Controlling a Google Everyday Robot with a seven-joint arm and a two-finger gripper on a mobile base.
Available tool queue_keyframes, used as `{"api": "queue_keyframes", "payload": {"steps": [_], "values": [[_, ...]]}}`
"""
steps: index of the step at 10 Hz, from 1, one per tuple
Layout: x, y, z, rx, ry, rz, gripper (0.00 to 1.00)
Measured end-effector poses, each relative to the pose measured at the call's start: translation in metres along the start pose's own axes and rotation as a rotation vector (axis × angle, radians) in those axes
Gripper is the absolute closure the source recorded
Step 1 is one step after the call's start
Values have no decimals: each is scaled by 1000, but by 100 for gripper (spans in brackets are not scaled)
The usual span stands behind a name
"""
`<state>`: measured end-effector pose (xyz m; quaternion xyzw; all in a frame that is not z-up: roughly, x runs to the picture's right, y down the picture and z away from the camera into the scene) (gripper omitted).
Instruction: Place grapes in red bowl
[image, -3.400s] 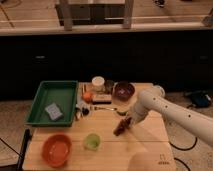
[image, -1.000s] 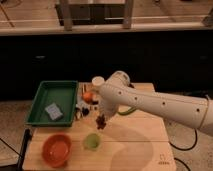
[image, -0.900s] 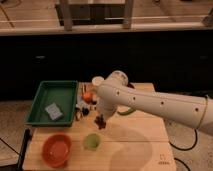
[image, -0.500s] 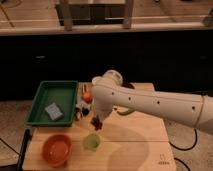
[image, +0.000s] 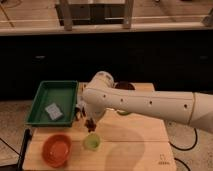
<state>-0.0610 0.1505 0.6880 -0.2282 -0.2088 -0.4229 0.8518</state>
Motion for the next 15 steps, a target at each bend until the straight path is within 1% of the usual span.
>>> {"api": "queue_keyframes", "payload": {"steps": [3,5,6,9,11,13,15], "values": [[-16,-7,0,-2,-3,-47,100],[-28,-17,2,-3,-2,-87,100],[-29,-19,4,-4,2,-97,100],[-43,-25,5,-6,-4,-144,100],[-59,-37,5,-4,-12,-184,100],[-64,-39,5,-10,-11,-217,100],[-75,-46,4,-13,-20,-257,100]]}}
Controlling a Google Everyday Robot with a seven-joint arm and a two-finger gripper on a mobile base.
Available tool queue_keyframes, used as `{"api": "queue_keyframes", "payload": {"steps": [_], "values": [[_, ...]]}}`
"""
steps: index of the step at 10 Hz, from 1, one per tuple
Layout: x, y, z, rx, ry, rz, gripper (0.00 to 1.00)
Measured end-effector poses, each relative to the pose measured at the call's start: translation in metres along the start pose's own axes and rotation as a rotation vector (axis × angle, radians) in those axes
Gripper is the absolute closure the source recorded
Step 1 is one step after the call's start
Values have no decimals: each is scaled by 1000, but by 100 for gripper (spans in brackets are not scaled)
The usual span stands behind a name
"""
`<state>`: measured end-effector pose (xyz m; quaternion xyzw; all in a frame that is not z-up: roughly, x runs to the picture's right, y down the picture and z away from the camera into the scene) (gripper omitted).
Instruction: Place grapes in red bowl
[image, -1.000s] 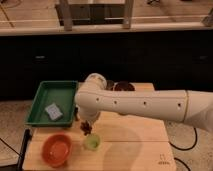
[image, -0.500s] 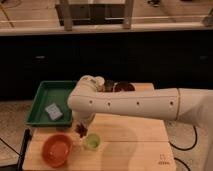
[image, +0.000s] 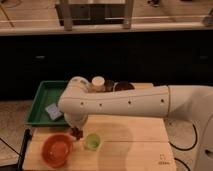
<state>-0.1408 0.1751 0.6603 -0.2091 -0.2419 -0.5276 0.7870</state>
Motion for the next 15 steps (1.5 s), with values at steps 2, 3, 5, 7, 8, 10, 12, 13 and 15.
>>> {"api": "queue_keyframes", "payload": {"steps": [2,3,5,7,8,10,12,13,15], "values": [[-10,-15,1,4,-13,-34,100],[-13,-16,1,-3,-15,-68,100],[-21,-27,4,1,-28,-115,100],[-24,-34,6,-1,-34,-141,100],[-25,-36,7,-1,-36,-157,100],[-28,-42,11,-4,-48,-196,100],[-32,-49,14,-11,-59,-237,100],[-32,-51,15,-13,-61,-246,100],[-34,-57,18,-17,-71,-277,100]]}}
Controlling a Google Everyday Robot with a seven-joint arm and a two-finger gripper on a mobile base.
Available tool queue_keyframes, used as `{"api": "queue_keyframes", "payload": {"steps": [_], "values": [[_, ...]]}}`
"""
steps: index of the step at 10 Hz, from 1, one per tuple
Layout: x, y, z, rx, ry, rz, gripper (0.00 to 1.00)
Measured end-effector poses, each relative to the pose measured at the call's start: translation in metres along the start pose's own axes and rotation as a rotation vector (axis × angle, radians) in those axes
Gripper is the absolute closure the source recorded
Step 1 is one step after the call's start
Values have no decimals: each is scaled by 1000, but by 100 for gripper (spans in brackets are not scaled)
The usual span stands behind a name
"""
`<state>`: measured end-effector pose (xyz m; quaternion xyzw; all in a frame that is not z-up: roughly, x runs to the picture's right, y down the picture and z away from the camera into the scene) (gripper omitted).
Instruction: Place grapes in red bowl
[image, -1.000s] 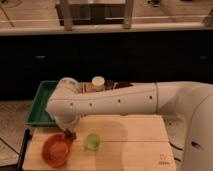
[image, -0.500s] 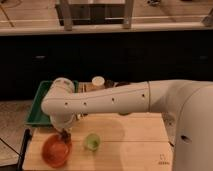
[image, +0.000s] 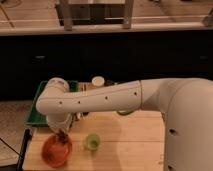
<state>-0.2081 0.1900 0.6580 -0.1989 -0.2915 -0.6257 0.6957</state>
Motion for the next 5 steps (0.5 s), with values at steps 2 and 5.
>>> {"api": "queue_keyframes", "payload": {"steps": [2,5], "values": [[0,-7,2,-7,-9,-30,100],[2,-14,5,-16,-19,-66,100]]}}
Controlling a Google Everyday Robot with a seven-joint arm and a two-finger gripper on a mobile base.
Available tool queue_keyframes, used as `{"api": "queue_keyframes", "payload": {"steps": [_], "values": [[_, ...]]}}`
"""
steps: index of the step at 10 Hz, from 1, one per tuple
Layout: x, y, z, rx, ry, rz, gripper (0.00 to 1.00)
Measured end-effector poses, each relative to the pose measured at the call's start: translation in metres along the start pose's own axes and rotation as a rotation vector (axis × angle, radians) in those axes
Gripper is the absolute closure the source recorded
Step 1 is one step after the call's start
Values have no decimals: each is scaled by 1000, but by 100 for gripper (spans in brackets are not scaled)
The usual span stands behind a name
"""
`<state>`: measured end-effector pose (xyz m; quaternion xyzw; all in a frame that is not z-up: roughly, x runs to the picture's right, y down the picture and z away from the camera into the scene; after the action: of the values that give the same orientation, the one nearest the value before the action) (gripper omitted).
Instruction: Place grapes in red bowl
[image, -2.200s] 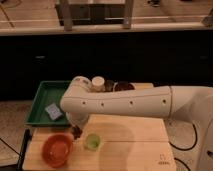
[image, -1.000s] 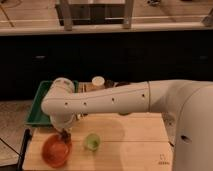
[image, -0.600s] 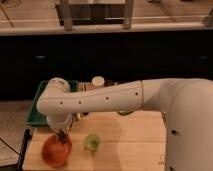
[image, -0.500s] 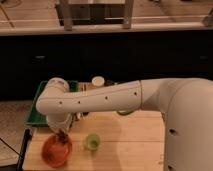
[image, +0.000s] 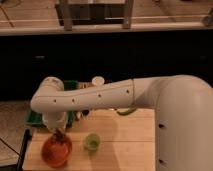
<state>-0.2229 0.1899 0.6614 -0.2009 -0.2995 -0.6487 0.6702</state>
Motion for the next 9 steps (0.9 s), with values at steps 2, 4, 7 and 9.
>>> {"api": "queue_keyframes", "payload": {"steps": [2,4,7,9], "values": [[2,1,1,-10,-6,-17,100],[4,-4,3,-10,-13,-36,100],[6,-3,5,-19,-20,-52,100],[8,-7,7,-17,-24,-73,100]]}}
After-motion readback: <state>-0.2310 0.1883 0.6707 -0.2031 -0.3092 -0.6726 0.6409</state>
